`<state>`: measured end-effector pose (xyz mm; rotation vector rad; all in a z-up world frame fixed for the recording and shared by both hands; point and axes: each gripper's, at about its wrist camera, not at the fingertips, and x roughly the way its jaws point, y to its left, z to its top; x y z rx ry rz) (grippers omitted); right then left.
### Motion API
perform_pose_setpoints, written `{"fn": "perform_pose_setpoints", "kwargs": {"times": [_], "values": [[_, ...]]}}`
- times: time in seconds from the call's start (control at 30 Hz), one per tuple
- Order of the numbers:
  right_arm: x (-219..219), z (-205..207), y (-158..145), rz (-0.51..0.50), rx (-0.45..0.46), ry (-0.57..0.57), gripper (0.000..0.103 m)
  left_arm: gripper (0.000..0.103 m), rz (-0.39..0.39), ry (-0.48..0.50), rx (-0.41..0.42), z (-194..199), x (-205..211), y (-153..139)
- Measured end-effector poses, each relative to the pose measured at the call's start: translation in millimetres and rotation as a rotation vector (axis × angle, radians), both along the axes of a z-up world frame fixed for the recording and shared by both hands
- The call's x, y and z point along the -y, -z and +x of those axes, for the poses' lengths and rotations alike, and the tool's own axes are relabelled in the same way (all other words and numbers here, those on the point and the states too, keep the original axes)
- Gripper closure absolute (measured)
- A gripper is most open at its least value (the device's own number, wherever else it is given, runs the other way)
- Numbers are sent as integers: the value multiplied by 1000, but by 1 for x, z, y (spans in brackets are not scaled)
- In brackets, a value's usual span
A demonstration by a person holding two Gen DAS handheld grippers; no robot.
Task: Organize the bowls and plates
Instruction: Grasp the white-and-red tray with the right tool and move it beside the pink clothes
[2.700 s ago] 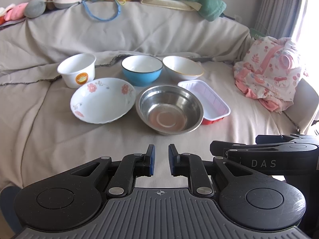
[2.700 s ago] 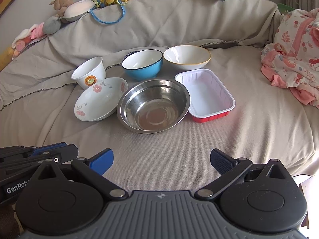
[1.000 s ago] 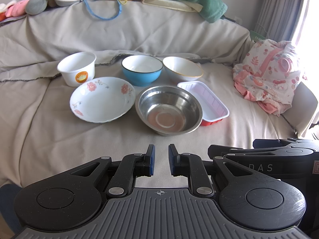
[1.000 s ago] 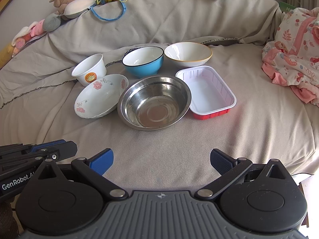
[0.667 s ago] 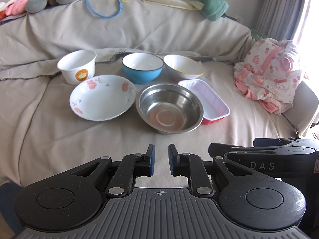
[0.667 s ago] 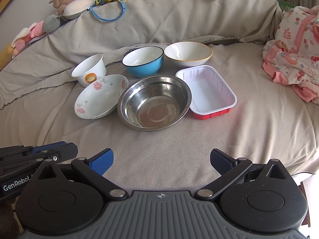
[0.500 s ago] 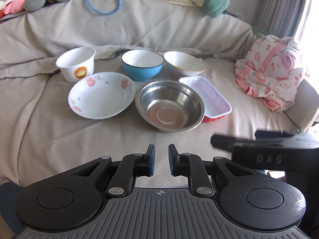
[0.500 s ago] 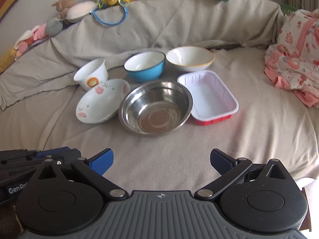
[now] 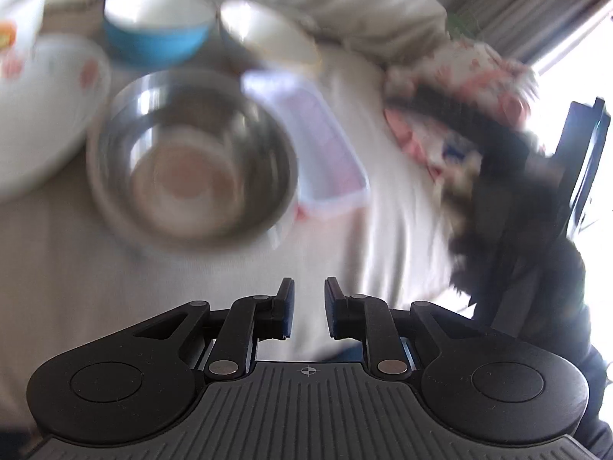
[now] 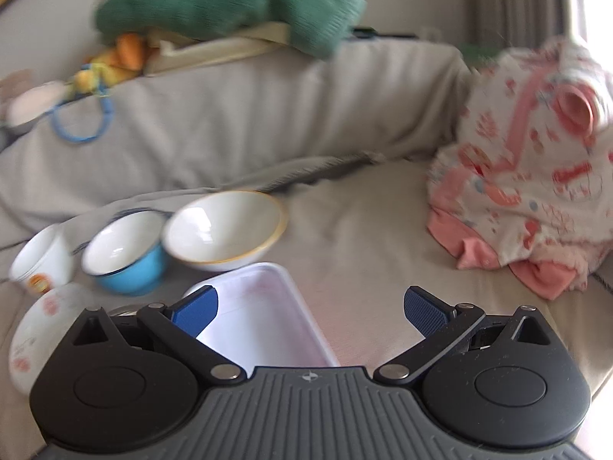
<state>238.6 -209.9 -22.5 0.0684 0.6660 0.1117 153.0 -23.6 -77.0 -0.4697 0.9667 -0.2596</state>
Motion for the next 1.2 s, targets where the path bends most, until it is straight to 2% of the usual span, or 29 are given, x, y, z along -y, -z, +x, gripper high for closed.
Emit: {"fn": "perform_pose_setpoints", "kwargs": {"times": [0.1, 0.17, 0.23, 0.3, 0.37, 0.47, 0.53, 0.6, 0.73, 0.8, 0.87, 0.93, 1.0, 1.2], "values": [[23, 16, 24, 96, -72, -1, 0, 83, 87, -26, 107, 43, -5, -26], [34, 20, 36, 132, -107, 20, 0, 83, 114, -83, 131, 76, -12, -35], [41, 17, 46, 128, -113, 69, 0, 83, 114, -111, 131, 107, -16, -34], [43, 13, 53, 103, -112, 103, 0, 83, 141, -114, 106, 136, -13, -24], [44, 11, 61, 118, -137, 82, 0, 83, 167, -114, 61, 157, -11, -11], [51, 14, 77, 253, -222, 39, 3, 83, 195, -117, -15, 175, -13, 8], [54, 18, 87, 330, -271, 12, 12, 83, 211, -120, -50, 181, -15, 18], [52, 20, 94, 378, -305, -27, 15, 83, 208, -118, -78, 188, -16, 25], [51, 21, 98, 433, -302, -84, 17, 82, 189, -90, -105, 199, -6, 31], [57, 24, 98, 503, -310, -113, 17, 82, 152, -70, -114, 206, 4, 32], [64, 25, 97, 546, -300, -124, 17, 82, 82, -38, -137, 214, 19, 37], [71, 25, 92, 523, -263, -118, 17, 82, 28, 5, -150, 221, 39, 43], [79, 28, 85, 471, -216, -110, 17, 82, 10, 44, -141, 230, 58, 47], [101, 49, 80, 398, -187, -37, 17, 81, 57, 107, -90, 247, 84, 41]]}}
